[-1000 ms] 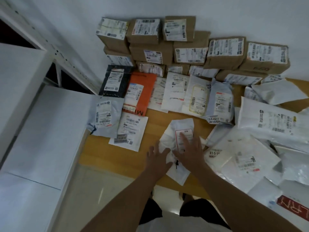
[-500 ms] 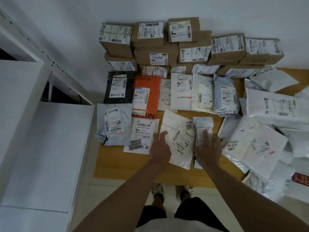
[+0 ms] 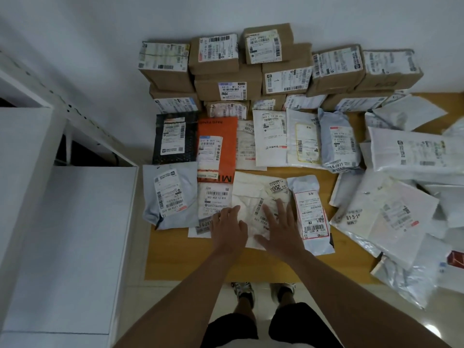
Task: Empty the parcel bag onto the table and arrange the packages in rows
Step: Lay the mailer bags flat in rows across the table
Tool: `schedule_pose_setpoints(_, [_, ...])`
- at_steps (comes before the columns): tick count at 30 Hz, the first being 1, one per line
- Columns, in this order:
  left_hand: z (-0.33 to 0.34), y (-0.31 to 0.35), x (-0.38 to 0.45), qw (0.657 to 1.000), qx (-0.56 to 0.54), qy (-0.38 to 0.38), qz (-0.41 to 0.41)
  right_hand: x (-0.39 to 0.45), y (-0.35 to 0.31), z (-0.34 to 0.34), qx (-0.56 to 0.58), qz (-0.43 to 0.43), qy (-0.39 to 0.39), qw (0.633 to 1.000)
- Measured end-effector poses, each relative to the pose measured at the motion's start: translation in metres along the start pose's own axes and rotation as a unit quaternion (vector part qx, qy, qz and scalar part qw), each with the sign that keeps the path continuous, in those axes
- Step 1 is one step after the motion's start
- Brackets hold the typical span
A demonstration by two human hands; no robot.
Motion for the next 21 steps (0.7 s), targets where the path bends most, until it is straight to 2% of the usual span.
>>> schedule_pose_setpoints(8, [0.004, -0.007, 0.002, 0.999, 0.025, -0.036, 0.006, 0.011, 0.009, -0.01, 0.017, 0.039, -0.017, 0.999])
schedule_pose_setpoints(13, [0.003, -0.007, 0.001, 0.999, 0.008, -0.035, 0.003, 0.012, 0.007, -0.008, 0.006, 0.036, -0.019, 0.999])
schedule_pose_setpoints(17, [-0.002, -0.006, 0.002, 1.0, -0.003, -0.024, -0.004, 0.014, -0.002, -0.01, -0.027, 0.014, 0.009, 0.999])
schedule_pose_setpoints(21, [-0.004, -0.009, 0.003, 0.999, 0.035, -0.015, -0.011, 0.016, -0.008, -0.01, -0.059, 0.006, -0.021, 0.998])
Point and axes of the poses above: each hand's wrist, its own x-axis towards the middle knuckle, its own z-axis out of the palm, y = z × x, the point moved 9 cm from there along x, towards the middle knuckle, and after that the axes turned 7 degrees about -x, right-handed, at the moved point
